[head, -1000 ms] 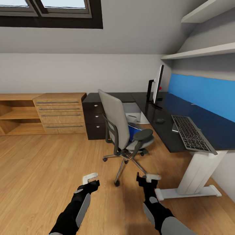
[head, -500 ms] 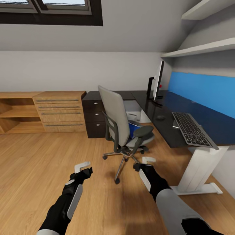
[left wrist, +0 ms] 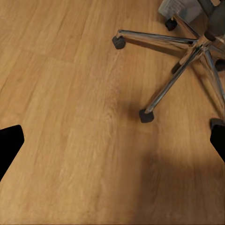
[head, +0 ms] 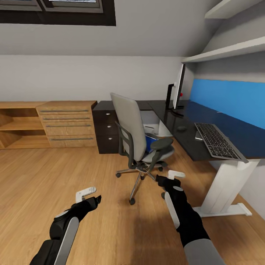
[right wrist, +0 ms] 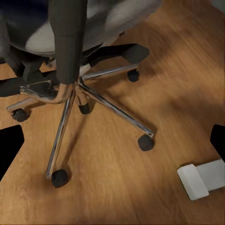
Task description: In the bedroom, organize the workspace by keeping the computer under the desk, ensuring the monitor is on the desk, placing the keyboard on the desk next to the monitor, placing the mouse on the desk next to the keyboard, moving the folder from the swivel chair onto the desk next to the mouse, stacking the notebook on top of the folder with the pen on top of the notebook, and positioning the swivel chair next to the desk.
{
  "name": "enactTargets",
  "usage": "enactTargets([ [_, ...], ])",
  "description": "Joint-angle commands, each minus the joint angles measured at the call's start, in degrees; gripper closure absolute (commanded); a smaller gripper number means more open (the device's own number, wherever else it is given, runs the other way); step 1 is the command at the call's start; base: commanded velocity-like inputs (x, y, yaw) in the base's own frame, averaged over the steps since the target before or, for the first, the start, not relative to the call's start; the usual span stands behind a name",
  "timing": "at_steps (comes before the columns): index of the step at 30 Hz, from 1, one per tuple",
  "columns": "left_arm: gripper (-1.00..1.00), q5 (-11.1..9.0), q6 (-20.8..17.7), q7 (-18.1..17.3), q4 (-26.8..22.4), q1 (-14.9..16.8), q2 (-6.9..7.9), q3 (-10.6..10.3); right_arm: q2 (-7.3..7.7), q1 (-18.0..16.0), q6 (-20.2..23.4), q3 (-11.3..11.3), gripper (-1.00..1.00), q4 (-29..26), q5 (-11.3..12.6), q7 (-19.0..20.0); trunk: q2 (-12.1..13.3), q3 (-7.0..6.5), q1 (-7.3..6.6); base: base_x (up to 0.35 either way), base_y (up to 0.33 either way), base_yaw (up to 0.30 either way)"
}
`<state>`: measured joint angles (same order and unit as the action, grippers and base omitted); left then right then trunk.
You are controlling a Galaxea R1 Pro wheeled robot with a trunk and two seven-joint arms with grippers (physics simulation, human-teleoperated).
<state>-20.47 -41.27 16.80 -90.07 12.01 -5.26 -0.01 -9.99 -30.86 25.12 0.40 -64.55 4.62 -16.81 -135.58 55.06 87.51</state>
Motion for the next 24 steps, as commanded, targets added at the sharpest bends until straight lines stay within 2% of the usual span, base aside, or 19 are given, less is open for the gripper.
enactTargets([
  [1, -1.0, -0.6, -0.2, 0.5, -0.2, -0.1, -0.01, 0.0, -0.01, 0.1, 0.2, 0.0, -1.0, -0.3, 0.4, -0.4, -0.4, 0.24, 0.21, 0.0, 0.0, 0.0],
  [5, -1.0, -0.5, 0.0, 0.7, 1.7, -0.2, -0.14, -0.1, -0.01, 1.6, 2.8, 0.3, -1.0, -2.1, 0.2, 0.0, -2.0, 0.96, 1.09, 0.0, 0.0, 0.0],
  [7, -1.0, -0.5, 0.3, 0.8, 2.5, -0.2, -0.18, -0.2, -0.01, 2.5, 3.6, 1.3, -1.0, -2.6, 0.1, 0.4, -2.8, 1.32, 1.53, 0.0, 0.0, 0.0],
  [10, -1.0, -0.4, 0.4, 0.8, 2.7, -0.2, -0.18, -0.2, 1.65, 2.6, 3.7, 2.8, -1.0, -2.8, 0.1, 1.2, -4.1, 1.86, 2.19, 0.0, 0.0, 0.0],
  [14, -1.0, -0.4, 0.5, 0.7, 2.7, -0.2, -0.19, -0.2, 2.22, 2.6, 3.7, 4.1, -1.0, -2.8, 0.1, 1.7, -5.7, 2.58, 3.07, 0.0, 0.0, 0.0],
  [19, -1.0, -0.5, 0.5, 0.7, 2.7, -0.2, -0.2, -0.2, 2.31, 2.6, 3.5, 4.3, -1.0, -3.4, 0.1, 1.5, -7.7, 3.47, 4.17, 0.0, 0.0, 0.0],
  [24, -1.0, -0.7, 0.5, 0.7, 2.9, -0.2, -0.27, -0.2, 2.09, 2.7, 3.4, 4.3, -1.0, -6.6, 0.3, 0.9, -7.7, 4.58, 4.3, 0.0, 0.0, 0.0],
])
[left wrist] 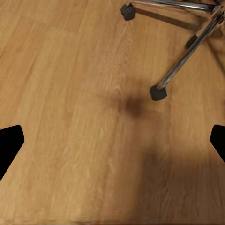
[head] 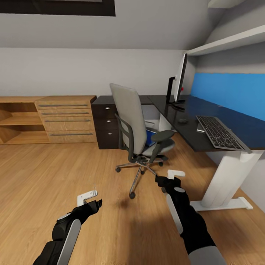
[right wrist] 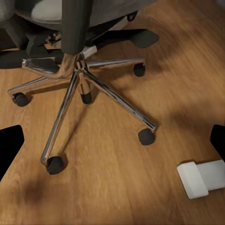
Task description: In the bedroom, organize the workspace by keeping the computer under the desk, ensuring the monitor is on the desk, placing the keyboard on the desk next to the monitor, placing the mouse on the desk next to the keyboard, moving the folder from the swivel chair onto the desk next to the mouse, stacking the notebook on top of the folder with the pen on top of the notebook, and positioning the swivel chair next to the desk.
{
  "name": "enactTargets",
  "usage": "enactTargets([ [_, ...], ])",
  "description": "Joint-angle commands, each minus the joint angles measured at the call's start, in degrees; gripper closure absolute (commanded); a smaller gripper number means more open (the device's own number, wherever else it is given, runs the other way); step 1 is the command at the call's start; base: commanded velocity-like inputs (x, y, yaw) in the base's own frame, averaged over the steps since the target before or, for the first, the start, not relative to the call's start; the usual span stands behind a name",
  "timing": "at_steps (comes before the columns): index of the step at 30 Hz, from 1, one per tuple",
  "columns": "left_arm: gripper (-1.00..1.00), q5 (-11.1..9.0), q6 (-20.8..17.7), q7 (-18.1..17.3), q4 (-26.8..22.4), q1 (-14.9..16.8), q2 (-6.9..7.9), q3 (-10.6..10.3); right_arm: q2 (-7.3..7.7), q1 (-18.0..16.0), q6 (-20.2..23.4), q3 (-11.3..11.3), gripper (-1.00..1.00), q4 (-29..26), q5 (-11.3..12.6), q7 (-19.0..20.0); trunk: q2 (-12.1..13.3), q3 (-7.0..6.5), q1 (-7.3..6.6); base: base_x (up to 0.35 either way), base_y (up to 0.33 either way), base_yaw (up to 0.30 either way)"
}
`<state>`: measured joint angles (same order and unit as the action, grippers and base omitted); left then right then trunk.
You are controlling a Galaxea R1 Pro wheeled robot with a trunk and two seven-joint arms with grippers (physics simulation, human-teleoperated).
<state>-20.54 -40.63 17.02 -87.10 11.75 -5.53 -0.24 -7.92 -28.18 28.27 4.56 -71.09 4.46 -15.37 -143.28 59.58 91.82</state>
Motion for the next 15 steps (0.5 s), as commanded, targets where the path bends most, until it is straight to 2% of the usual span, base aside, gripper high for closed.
enactTargets([
  [1, -1.0, -0.6, -0.2, 0.6, 0.1, 0.0, 0.01, 0.0, 0.01, 0.0, 0.2, 0.1, -1.0, -0.1, 0.5, -0.5, 0.0, 0.29, 0.01, 0.0, 0.0, 0.0],
  [7, -1.0, -0.5, -0.2, 0.5, 0.3, 0.0, 0.07, 0.0, 0.01, 0.0, 0.2, 0.1, -1.0, -0.3, 0.4, -0.5, -0.1, 1.61, 0.17, 0.0, 0.0, 0.0],
  [15, -1.0, -0.6, -0.2, 0.4, 0.4, 0.0, 0.2, 0.0, 0.06, 0.1, 0.1, 0.1, -1.0, -0.3, 0.4, -0.5, -0.1, 1.61, 0.17, 0.0, 0.0, 0.0],
])
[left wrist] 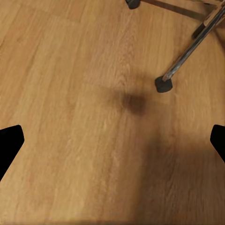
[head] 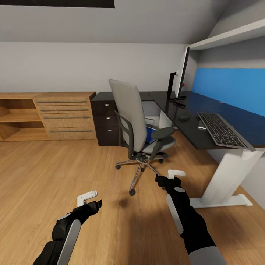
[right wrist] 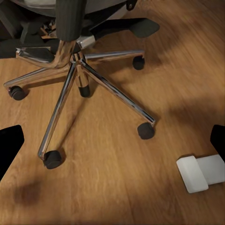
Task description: In the bedroom, organize the workspace by keeping the computer under the desk, ensuring the monitor is on the desk, placing the keyboard on the desk next to the monitor, placing the mouse on the desk next to the keyboard, moving the folder from the swivel chair onto the desk next to the mouse, stacking the notebook on top of the folder with the pen on top of the notebook, and positioning the swivel chair next to the desk.
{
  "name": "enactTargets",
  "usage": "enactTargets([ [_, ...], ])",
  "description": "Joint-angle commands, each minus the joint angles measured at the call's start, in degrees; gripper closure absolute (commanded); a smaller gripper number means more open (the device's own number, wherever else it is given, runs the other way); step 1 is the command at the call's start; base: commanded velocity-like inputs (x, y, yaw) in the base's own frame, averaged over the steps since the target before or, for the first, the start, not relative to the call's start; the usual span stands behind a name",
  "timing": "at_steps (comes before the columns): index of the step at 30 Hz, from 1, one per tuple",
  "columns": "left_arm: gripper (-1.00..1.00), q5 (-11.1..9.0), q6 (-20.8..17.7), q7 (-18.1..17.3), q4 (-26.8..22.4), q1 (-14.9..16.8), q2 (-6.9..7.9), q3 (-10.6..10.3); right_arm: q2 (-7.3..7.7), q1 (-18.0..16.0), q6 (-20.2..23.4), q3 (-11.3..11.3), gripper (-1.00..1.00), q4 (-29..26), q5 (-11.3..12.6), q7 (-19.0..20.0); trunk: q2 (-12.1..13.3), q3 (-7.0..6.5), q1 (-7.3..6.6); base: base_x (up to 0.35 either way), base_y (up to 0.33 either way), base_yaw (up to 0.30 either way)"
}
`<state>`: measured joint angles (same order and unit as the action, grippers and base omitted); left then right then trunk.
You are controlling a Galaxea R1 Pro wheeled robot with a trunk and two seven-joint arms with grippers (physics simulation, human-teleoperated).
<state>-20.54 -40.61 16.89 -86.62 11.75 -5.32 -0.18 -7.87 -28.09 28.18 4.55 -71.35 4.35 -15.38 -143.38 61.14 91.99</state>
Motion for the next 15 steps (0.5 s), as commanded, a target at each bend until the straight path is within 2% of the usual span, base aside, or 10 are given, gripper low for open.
enactTargets([
  [1, -1.0, -0.6, -0.2, 0.5, -0.1, 0.0, 0.01, 0.0, 0.03, 0.0, 0.2, 0.1, -1.0, -0.1, 0.5, -0.5, 0.0, 0.05, -0.01, 0.0, 0.0, 0.0],
  [7, -1.0, -0.6, -0.2, 0.3, 1.1, 0.0, 0.05, 0.1, -0.01, 0.1, 0.0, 0.1, -1.0, -0.2, 0.4, -0.5, 0.0, -0.1, -0.01, 0.0, 0.0, 0.0],
  [15, -1.0, -0.6, -0.1, 0.2, 2.7, 0.0, 0.08, 0.1, 0.03, 1.3, -3.2, 0.2, -1.0, -0.3, 0.3, -0.6, 0.0, -0.76, -0.01, 0.008, 0.0, 0.0],
])
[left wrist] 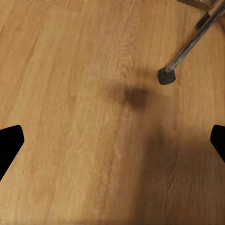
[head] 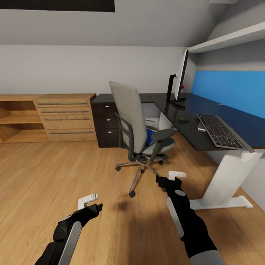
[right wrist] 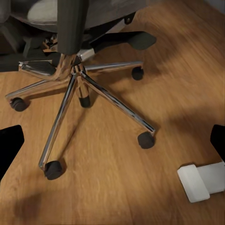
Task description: In the bedroom, organize the workspace by keeping the computer under the desk, ensuring the monitor is on the desk, placing the keyboard on the desk next to the monitor, placing the mouse on the desk next to the keyboard, moving the folder from the swivel chair onto the desk next to the mouse, stacking the notebook on top of the folder with the pen on top of the notebook, and positioning the swivel chair next to the desk.
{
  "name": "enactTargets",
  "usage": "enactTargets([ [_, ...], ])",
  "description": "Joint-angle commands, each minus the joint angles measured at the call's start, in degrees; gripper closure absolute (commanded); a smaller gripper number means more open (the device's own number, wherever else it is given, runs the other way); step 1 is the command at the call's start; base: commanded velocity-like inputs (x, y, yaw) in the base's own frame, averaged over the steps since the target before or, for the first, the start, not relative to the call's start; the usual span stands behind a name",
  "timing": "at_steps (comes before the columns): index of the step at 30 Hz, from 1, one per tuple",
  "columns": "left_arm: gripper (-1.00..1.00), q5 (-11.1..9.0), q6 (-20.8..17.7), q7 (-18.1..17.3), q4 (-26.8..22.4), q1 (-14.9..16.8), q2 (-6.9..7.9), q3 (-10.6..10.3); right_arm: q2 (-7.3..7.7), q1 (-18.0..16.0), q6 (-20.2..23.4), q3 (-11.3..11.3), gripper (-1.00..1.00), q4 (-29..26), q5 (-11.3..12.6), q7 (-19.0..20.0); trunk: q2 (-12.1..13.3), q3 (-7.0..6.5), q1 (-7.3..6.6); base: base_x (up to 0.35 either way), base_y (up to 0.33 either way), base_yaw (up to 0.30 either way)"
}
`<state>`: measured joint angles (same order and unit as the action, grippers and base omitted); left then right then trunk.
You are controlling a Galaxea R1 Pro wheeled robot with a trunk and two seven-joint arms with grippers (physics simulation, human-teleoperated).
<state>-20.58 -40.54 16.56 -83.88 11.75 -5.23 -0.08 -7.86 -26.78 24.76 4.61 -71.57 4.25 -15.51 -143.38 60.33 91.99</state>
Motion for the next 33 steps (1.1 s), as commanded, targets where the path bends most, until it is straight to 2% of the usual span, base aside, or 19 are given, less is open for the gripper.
enactTargets([
  [1, -1.0, -0.6, -0.2, 0.5, 0.0, 0.0, 0.0, 0.0, 0.06, 0.0, 0.1, 0.1, -1.0, -0.1, 0.4, -0.5, 0.0, -0.04, -0.01, 0.103, -0.006, 0.0],
  [7, -1.0, -0.6, -0.2, 0.5, 0.2, 0.0, 0.03, 0.0, 0.22, 0.1, -2.2, 0.0, -1.0, -0.3, 0.3, -0.4, 0.0, -0.57, -0.01, 0.194, -0.06, 0.0],
  [11, -1.0, -0.6, -0.2, 0.6, 1.1, 0.0, 0.05, 0.0, 0.29, 0.3, -7.0, 0.0, -1.0, -0.2, 0.1, -0.4, 0.0, -0.92, -0.01, 0.087, -0.028, 0.0],
  [14, -1.0, -0.5, -0.1, 0.6, 1.4, 0.0, 0.05, 0.0, 0.3, 0.9, -9.2, 0.0, -1.0, -0.2, -1.0, -0.4, 0.0, -1.08, -0.01, 0.206, -0.037, 0.0],
  [15, -1.0, -0.5, -0.1, 0.6, 1.6, 0.0, 0.05, 0.0, 0.3, 1.1, -10.1, 0.0, -1.0, 0.0, -2.2, -0.4, 0.0, -1.1, -0.01, 0.281, -0.081, 0.0],
  [19, -1.0, -0.4, -0.1, 0.6, 1.8, 0.0, 0.05, 0.0, 0.3, 1.2, -10.8, 0.0, -1.0, 0.2, -3.5, -0.4, 0.0, -1.11, -0.01, 0.168, -0.051, 0.0],
  [20, -1.0, -0.4, -0.1, 0.4, 1.8, 0.0, -0.03, -0.1, 0.42, 1.2, -12.4, -0.1, -1.0, 0.3, -3.6, -0.3, 0.0, -1.11, -0.01, 0.202, -0.002, 0.0],
  [25, -1.0, -0.5, -0.1, 0.5, 1.8, 0.0, -0.04, -0.2, 1.16, 1.2, -12.9, -0.3, -1.0, 1.4, -3.6, -0.4, 0.0, -1.11, -0.01, 0.106, -0.001, 0.0],
  [33, -1.0, -0.5, -0.1, 0.6, 1.8, 0.0, -0.07, -0.2, 1.35, 1.2, -15.0, -0.6, -1.0, 3.6, -3.6, -0.4, 0.0, -1.11, -0.01, 0.254, 0.0, 0.0],
])
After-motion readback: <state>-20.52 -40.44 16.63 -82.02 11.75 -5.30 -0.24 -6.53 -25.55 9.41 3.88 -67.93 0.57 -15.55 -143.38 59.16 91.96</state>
